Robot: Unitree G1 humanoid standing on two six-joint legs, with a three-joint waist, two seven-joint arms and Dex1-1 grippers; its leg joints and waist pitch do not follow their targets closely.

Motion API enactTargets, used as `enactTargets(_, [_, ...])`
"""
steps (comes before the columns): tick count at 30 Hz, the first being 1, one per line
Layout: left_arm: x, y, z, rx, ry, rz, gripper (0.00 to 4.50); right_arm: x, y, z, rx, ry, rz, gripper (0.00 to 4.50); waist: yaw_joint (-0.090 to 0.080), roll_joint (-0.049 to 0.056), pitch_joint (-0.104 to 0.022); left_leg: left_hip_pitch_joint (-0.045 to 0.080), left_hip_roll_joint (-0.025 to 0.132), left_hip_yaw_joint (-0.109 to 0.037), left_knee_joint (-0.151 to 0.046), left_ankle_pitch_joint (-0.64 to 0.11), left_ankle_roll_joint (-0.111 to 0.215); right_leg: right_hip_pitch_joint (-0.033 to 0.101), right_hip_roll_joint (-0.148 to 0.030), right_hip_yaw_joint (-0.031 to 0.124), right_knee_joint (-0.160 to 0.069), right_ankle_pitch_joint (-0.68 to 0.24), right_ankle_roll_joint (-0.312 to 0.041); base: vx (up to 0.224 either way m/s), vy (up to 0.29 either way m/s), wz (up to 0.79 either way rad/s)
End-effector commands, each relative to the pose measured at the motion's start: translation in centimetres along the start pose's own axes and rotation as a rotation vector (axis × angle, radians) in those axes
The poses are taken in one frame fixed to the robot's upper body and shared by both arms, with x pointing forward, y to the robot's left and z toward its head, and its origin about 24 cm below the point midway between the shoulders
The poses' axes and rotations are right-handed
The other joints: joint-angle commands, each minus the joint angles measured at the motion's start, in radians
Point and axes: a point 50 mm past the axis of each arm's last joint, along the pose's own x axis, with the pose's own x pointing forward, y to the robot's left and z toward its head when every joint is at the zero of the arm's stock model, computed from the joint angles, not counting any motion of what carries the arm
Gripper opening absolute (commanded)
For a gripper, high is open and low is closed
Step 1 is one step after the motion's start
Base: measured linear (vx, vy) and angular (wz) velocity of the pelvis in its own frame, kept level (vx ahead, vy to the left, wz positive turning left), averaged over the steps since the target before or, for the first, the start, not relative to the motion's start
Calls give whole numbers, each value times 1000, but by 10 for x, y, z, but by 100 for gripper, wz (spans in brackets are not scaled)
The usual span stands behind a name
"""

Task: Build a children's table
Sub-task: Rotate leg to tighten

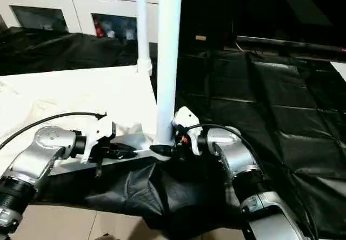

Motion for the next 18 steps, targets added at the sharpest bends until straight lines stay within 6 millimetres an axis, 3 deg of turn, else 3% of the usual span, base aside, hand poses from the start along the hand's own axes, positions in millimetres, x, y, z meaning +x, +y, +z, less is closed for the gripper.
enactTargets(1, [3,-4,10,29,-50,-60,0,-1,0,3,-14,1,11,305,1,9,-66,3,30,-3,-67,-179,42,55,-71,59,-70,-196,-202,0,0,0])
enactTargets(3, [2,-4,10,29,-50,-60,0,-1,0,3,-14,0,14,285,1,8,-66,3,30,-4,-68,-181,41,56,-72,59,-69,-195,-204,0,0,0])
enactTargets(4, [2,-4,9,28,-46,-61,0,-1,0,4,-16,0,16,276,2,14,-66,5,30,-4,-67,-186,38,55,-71,59,-69,-197,-206,0,0,0])
enactTargets(8, [1,-3,8,26,-44,-62,0,-1,1,5,-18,-3,15,270,1,10,-66,5,30,-4,-68,-192,34,56,-71,59,-70,-198,-206,0,0,0])
enactTargets(9, [1,-2,8,20,-42,-49,0,0,1,5,-18,-7,5,269,2,20,-67,5,30,-5,-67,-190,32,56,-71,59,-68,-188,-208,0,0,0])
enactTargets(10, [1,-1,8,16,-42,-39,0,0,1,5,-18,-10,-2,268,0,15,-67,5,30,-5,-67,-194,32,57,-70,59,-69,-182,-211,0,0,0])
enactTargets(15, [2,2,6,5,-34,2,0,2,0,3,-12,-6,-43,267,-1,16,-66,5,29,-6,-68,-199,27,57,-71,59,-69,-195,-209,0,0,0])
enactTargets(16, [11,11,6,-31,-25,132,0,14,-10,-1,51,-24,-256,267,-4,3,-64,5,29,-4,-69,-196,23,54,-72,60,-71,-209,-207,0,0,0])
enactTargets(17, [12,12,7,-35,-25,147,0,16,-11,-2,61,-27,-280,267,-6,8,-61,5,27,-5,-70,-198,14,52,-72,61,-72,-228,-204,0,0,0])
enactTargets(18, [18,16,8,-58,-24,212,0,23,-16,-3,117,-38,-405,267,-7,3,-59,9,24,-6,-71,-213,-5,51,-76,60,-79,-302,-185,0,0,0])
